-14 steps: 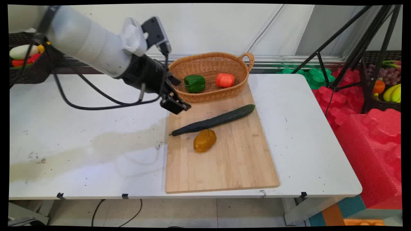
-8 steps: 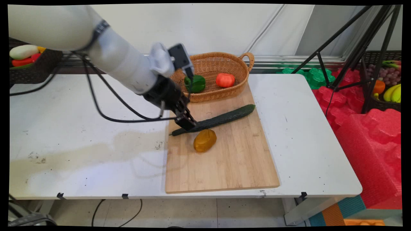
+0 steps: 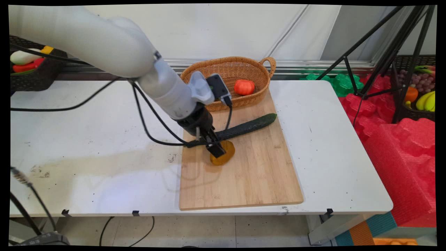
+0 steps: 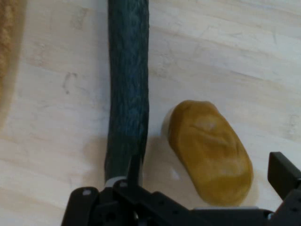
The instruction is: Pick up the potato from the cutting board, then place the picked object in the vegetable basket
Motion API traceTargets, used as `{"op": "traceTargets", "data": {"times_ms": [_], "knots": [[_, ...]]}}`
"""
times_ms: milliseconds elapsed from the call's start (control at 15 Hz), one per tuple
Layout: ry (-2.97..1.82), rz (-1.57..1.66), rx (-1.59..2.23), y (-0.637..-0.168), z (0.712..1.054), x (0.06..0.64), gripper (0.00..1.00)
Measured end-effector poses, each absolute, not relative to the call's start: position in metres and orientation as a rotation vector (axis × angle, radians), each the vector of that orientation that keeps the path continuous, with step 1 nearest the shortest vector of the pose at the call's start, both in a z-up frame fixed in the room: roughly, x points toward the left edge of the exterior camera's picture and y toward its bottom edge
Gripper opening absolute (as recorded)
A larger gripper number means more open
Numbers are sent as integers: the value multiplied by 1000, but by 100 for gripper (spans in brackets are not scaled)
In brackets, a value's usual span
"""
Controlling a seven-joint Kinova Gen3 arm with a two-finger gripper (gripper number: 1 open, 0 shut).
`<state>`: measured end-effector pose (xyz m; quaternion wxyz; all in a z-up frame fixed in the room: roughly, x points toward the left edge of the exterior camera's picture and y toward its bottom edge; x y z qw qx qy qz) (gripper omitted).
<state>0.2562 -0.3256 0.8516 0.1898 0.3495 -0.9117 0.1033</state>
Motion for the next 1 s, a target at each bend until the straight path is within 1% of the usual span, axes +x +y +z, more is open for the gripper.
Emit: {"op": "traceTargets", "data": {"times_ms": [267,533,600,800,1000], "knots": [[-2572,230,1032,-337,826,242,100],[-2568,192,1078,-341,810,233,100],[-2565,188,1086,-341,808,232,0],[-2554,184,1103,-339,806,229,0],[-2539,197,1096,-334,817,229,0]]}}
